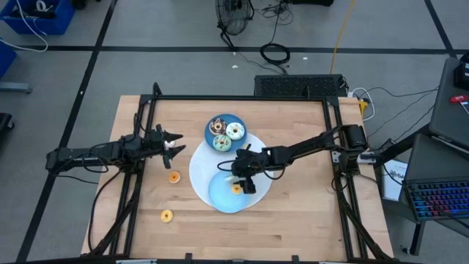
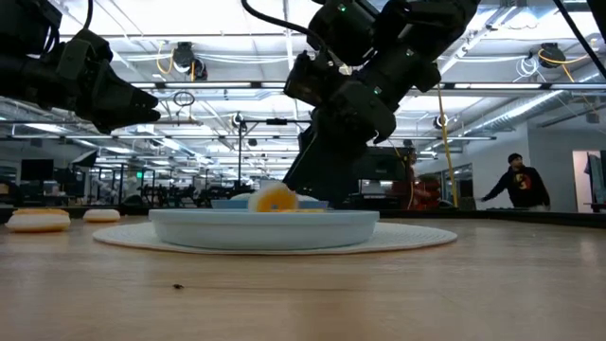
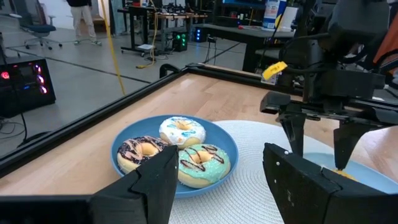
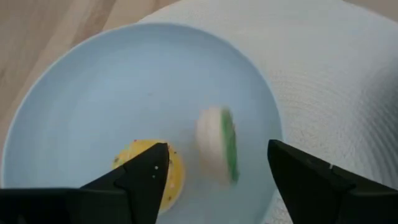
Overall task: Pick & Place donuts
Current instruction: Put the small white donut on the light blue plate
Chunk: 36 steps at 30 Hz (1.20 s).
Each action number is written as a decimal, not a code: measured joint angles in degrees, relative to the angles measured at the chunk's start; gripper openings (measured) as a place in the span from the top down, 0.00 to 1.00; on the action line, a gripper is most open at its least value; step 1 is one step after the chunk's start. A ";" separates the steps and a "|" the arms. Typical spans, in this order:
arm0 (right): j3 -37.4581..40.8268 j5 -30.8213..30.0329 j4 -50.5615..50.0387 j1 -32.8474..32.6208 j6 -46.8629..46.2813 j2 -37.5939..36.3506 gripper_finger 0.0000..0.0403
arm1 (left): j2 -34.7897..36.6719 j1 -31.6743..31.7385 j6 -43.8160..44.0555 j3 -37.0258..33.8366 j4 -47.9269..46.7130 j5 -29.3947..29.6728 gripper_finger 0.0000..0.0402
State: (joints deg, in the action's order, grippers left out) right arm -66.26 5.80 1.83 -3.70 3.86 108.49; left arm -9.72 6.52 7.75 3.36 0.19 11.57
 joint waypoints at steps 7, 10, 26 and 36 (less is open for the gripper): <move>0.04 -0.01 -0.88 -0.04 -0.12 -1.09 0.27 | -0.02 -0.01 0.00 0.00 0.00 0.00 0.42; 0.04 -0.01 -1.29 -0.04 -1.38 -3.46 0.26 | -0.02 -0.01 0.00 0.00 0.00 0.00 0.42; 0.04 0.18 -23.29 -0.04 -3.79 -25.49 0.28 | -0.02 -0.02 0.00 -0.02 -0.02 0.00 0.42; 0.04 0.22 -32.87 -0.26 -13.08 -37.38 0.28 | 0.00 -0.02 0.00 -0.02 -0.02 0.00 0.42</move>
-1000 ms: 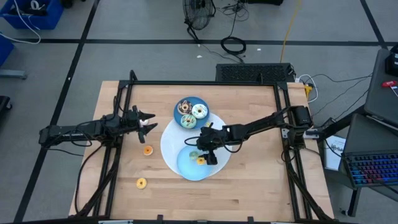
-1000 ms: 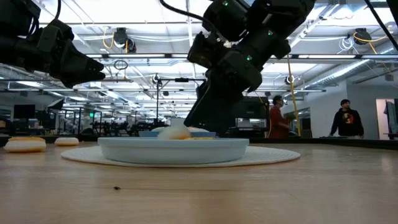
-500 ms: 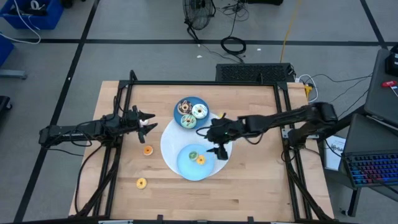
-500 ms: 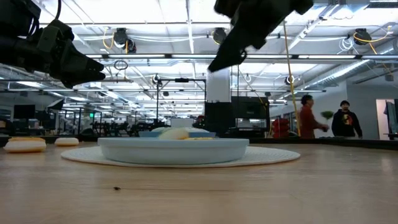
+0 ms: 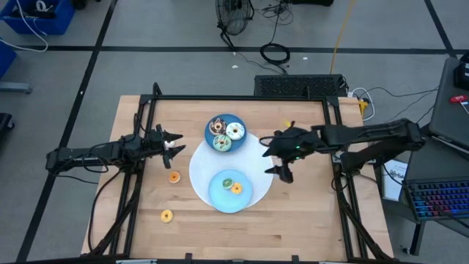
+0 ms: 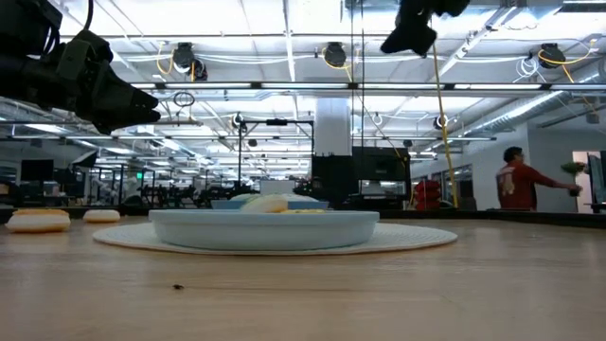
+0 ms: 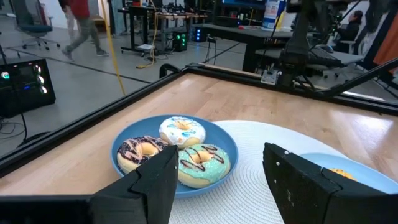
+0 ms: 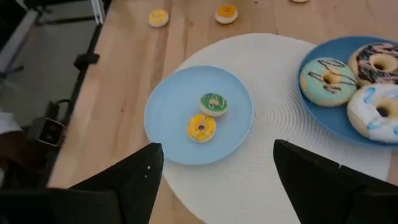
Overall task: Pick & Place donuts
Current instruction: Put the small white donut on the light blue plate
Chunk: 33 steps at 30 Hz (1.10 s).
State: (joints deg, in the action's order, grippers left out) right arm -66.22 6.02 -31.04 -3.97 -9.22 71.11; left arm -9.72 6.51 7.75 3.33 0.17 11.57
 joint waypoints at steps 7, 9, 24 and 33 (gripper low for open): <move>0.00 0.00 -9.81 0.00 2.12 -7.78 0.28 | 0.00 0.00 0.00 0.00 -0.03 0.00 0.42; 0.00 0.00 -12.73 0.00 2.43 -9.80 0.28 | -0.02 0.02 0.00 0.00 -0.05 0.00 0.42; 5.27 -4.08 -25.19 0.00 -11.93 -26.65 0.28 | -0.02 0.02 0.00 0.00 0.02 0.00 0.42; 17.37 -9.05 -6.16 0.00 -6.82 -42.92 0.28 | -0.02 0.00 0.00 0.00 0.02 0.00 0.42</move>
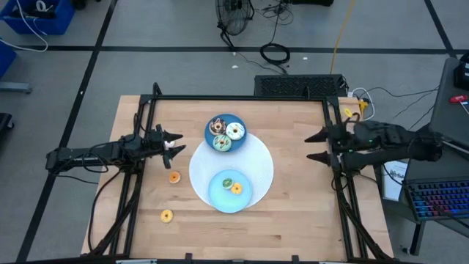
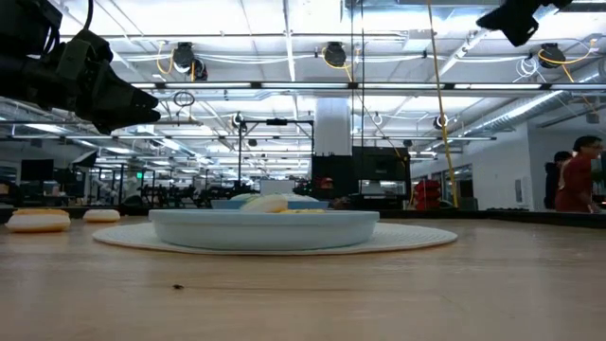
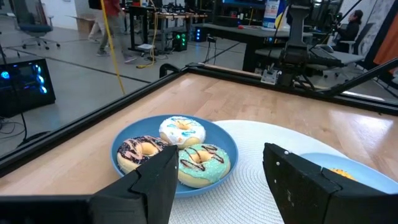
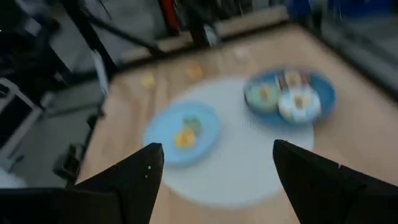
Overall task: Pick & Place donuts
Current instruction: Put the small white donut on the light blue plate
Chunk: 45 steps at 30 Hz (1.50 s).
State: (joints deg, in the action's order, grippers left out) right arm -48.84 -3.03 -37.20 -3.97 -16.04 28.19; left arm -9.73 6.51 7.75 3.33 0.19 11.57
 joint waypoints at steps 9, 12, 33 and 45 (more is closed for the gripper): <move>17.29 -3.92 31.57 0.00 20.96 -9.39 0.28 | 0.00 0.00 0.00 0.00 0.00 0.00 0.42; 23.89 -6.96 41.74 0.00 28.88 -9.95 0.29 | 0.00 0.02 0.00 0.00 0.00 0.00 0.42; 45.95 -31.08 87.40 -0.02 31.06 -16.22 0.28 | 0.02 0.00 0.00 0.00 0.03 0.00 0.42; 45.97 -29.27 63.88 -0.01 23.53 -16.84 0.29 | 0.01 0.02 0.00 0.00 0.02 0.00 0.42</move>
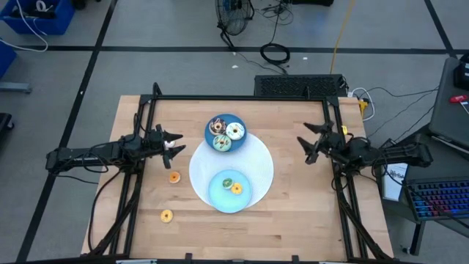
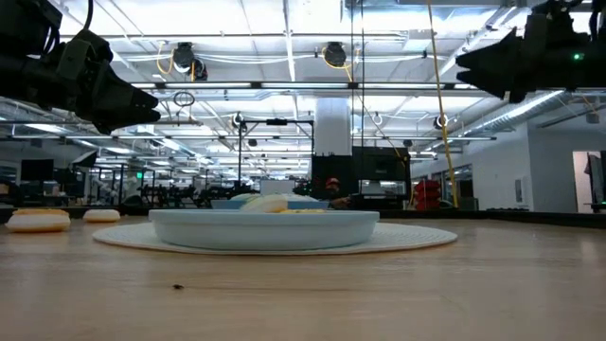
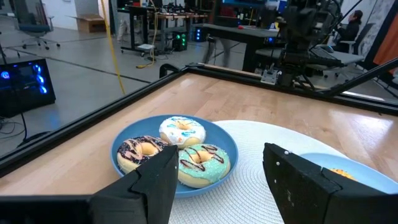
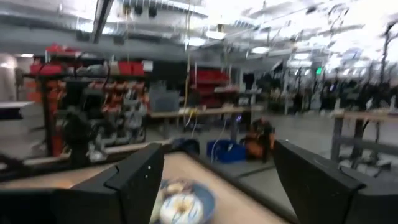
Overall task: Pick & Place donuts
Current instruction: Put the small white donut on the light blue plate
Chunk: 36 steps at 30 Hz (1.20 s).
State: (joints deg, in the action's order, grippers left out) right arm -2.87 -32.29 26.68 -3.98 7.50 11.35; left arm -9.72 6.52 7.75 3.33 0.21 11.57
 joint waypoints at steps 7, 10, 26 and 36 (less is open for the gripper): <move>0.04 15.61 -9.78 0.01 -6.67 0.01 0.29 | -0.01 0.00 0.00 0.00 0.00 0.01 0.42; 0.04 25.19 -13.40 0.01 -6.95 0.01 0.29 | 0.00 -0.02 0.00 0.00 0.00 0.00 0.42; 0.09 35.42 -19.66 -0.01 -5.30 0.20 0.28 | -0.02 -0.01 0.00 0.00 0.00 0.02 0.42; 0.11 35.41 -19.67 -0.01 -5.30 0.20 0.29 | -0.02 0.00 -1.74 0.00 0.13 0.45 0.42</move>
State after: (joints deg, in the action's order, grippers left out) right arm -2.76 3.11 7.01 -3.99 2.20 11.55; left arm -9.74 6.52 6.01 3.33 0.34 12.02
